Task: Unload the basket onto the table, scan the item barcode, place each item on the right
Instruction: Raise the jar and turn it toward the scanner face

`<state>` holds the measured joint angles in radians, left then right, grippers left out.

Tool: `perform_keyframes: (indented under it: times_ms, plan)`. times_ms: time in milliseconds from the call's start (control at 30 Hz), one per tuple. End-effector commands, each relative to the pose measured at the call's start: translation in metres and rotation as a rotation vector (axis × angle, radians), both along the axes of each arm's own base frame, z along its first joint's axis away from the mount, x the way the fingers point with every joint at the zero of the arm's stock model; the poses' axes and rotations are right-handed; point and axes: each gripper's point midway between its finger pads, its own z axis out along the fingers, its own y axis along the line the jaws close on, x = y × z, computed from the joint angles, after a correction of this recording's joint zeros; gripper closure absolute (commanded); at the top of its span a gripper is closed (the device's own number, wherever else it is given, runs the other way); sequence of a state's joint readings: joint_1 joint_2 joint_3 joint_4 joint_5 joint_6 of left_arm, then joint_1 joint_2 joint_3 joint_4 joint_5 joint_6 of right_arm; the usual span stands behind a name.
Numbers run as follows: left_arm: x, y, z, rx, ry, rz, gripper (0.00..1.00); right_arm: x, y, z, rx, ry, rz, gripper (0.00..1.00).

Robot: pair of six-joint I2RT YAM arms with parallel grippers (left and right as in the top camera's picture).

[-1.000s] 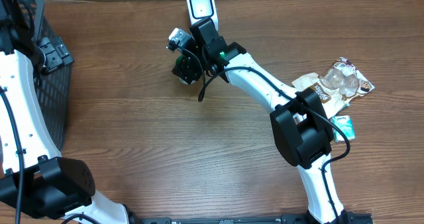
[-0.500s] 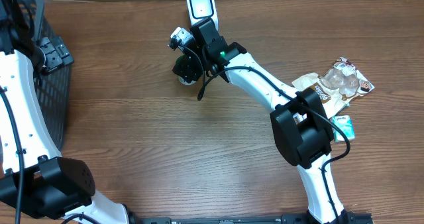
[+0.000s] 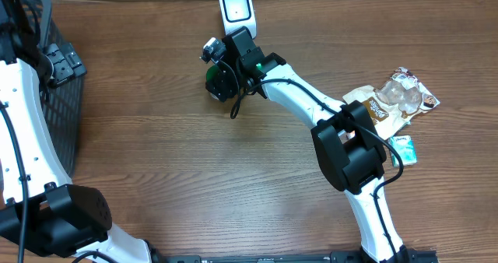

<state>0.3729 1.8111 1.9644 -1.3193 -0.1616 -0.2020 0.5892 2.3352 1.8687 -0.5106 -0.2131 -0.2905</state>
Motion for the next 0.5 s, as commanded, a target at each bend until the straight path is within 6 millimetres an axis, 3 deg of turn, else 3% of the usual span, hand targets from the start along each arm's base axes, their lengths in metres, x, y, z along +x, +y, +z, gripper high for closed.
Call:
perform_keyframes:
  times_ms: [0,233,467]
  plan:
    - [0.004,-0.005,-0.005,-0.006,0.013,-0.026,0.0,0.007,0.001,0.008,0.035,0.02,-0.07,0.22]
    - [0.004,-0.006,-0.005,-0.006,0.013,-0.027,0.0,-0.003,0.002,0.005,0.058,0.098,-0.098,0.43]
    - [0.004,-0.006,-0.004,-0.005,0.013,-0.027,0.0,-0.015,0.002,0.022,0.091,0.156,-0.1,0.49]
